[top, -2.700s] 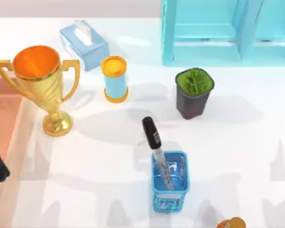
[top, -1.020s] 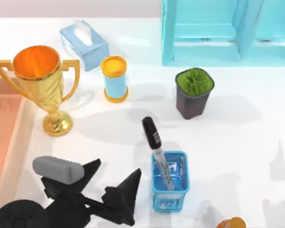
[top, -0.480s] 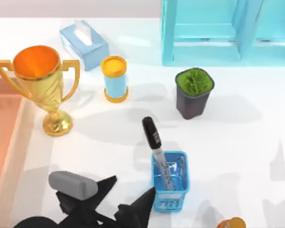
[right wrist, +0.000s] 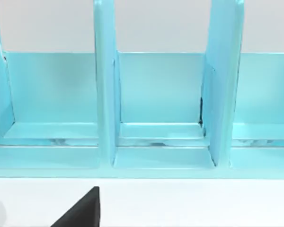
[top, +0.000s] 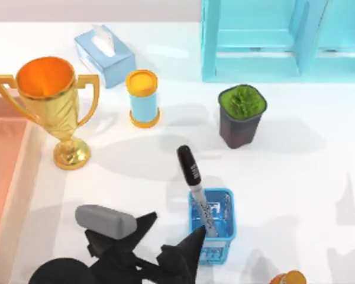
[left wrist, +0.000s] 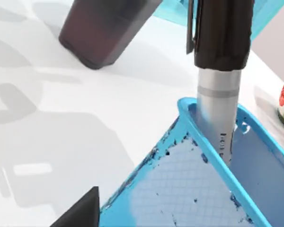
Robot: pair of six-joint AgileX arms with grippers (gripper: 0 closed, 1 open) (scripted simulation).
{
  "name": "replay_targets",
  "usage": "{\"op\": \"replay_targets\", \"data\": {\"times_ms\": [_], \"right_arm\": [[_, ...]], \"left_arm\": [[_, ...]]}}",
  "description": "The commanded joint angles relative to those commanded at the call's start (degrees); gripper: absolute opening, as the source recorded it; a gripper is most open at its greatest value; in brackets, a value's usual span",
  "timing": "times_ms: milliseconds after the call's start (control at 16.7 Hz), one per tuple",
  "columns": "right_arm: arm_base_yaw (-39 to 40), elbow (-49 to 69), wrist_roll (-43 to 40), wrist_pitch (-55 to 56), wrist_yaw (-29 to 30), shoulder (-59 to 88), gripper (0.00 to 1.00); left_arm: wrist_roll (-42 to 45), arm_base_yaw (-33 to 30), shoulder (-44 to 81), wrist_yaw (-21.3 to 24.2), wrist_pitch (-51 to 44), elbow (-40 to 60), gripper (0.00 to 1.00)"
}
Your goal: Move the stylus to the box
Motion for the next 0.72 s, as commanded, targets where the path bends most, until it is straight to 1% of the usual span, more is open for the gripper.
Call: {"op": "replay_targets", "data": {"times_ms": [360,480,720], "right_arm": [[0.00,0.00,0.00,0.00,0.00,0.00,1.00],[0.00,0.00,0.00,0.00,0.00,0.00,1.00],[0.00,0.00,0.00,0.00,0.00,0.00,1.00]], "left_arm": [[1.03,4.94,12.72,5.02,-1.43,14.79,1.00],[1.22,5.92,14.90,6.01,-1.74,17.05,1.00],[1.25,6.03,15.12,6.11,-1.78,17.27,1.00]]}}
